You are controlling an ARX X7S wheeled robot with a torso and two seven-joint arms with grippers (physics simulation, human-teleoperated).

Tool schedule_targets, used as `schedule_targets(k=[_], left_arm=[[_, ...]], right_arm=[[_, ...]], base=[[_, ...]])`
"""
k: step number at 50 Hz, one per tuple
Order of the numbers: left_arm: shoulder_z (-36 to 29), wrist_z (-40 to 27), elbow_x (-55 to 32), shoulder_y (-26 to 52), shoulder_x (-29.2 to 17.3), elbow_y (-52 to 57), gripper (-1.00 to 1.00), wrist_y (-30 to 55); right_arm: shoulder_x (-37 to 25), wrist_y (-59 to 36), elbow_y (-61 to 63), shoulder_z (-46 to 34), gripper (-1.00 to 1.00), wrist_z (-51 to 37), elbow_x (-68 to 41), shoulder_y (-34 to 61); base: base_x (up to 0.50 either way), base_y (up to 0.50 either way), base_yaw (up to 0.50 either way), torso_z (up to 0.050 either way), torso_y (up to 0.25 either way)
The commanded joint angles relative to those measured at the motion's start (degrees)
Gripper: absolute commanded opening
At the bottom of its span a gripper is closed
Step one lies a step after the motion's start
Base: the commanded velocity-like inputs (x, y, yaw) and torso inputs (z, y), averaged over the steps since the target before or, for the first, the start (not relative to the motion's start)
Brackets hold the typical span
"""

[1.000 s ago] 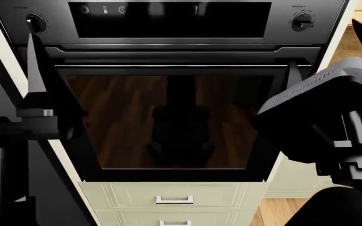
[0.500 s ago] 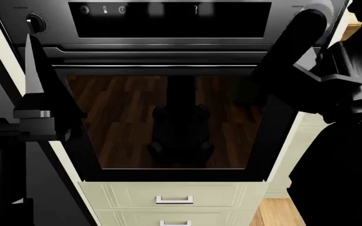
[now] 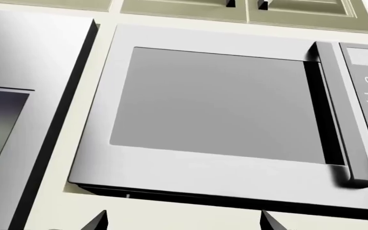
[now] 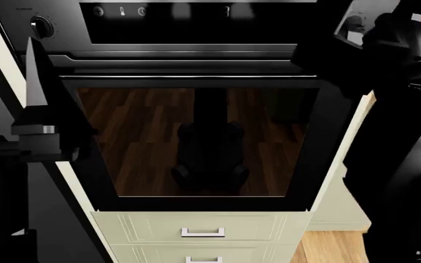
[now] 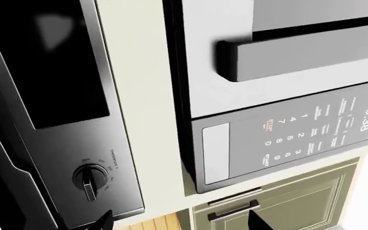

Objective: Preheat the oven by turning the temperature knob.

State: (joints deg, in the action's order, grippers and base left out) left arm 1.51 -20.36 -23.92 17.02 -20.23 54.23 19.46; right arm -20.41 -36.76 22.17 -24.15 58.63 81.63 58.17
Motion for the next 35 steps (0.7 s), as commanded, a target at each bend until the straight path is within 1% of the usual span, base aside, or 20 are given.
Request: schedule_targets(k=[1,10,15,21,27,35], left_arm=[[-0.70,-0.12,0.37,-0.18,-0.22,-0.51,1.00,-0.56],[-0.54,-0.42,-0.27,-0.02,-0.60,-0.36,1.00,-0.47],[-1.18,-0.31,0.21,-0.15,-0.58,-0.92,1.00,-0.90],[-1.06,-0.39,-0.21,-0.27,-0.84,-0.91,1.00,-0.96],[-1.27,-0.33,-0.12,-0.36,-0.95,-1.39,1.00,-1.45],[-1.72,-0.54,0.15,-0.62,-1.21,-1.27,1.00,-1.75]], right_arm=[[-0.23,1.71,-4.20,0.54,1.00,-3.78,-4.78,0.62],[-0.03,3.42,-5.59,1.00,1.00,-8.21,-8.88,-0.35],[-0.35,4.48,-8.62,1.54,1.00,-11.91,-10.84,-0.83],[0.69,5.98,-10.57,1.29,1.00,-16.59,-13.09,-2.35],[1.55,5.89,-11.72,0.87,1.00,-18.41,-13.85,-5.00],[1.22,5.60,-11.47,1.15,1.00,-18.78,-14.32,-6.60]], base=[[0.00,0.00,0.00,0.000,0.000],[0.00,0.00,0.00,0.000,0.000],[0.00,0.00,0.00,0.000,0.000],[0.00,0.00,0.00,0.000,0.000],[0.00,0.00,0.00,0.000,0.000],[0.00,0.00,0.00,0.000,0.000]])
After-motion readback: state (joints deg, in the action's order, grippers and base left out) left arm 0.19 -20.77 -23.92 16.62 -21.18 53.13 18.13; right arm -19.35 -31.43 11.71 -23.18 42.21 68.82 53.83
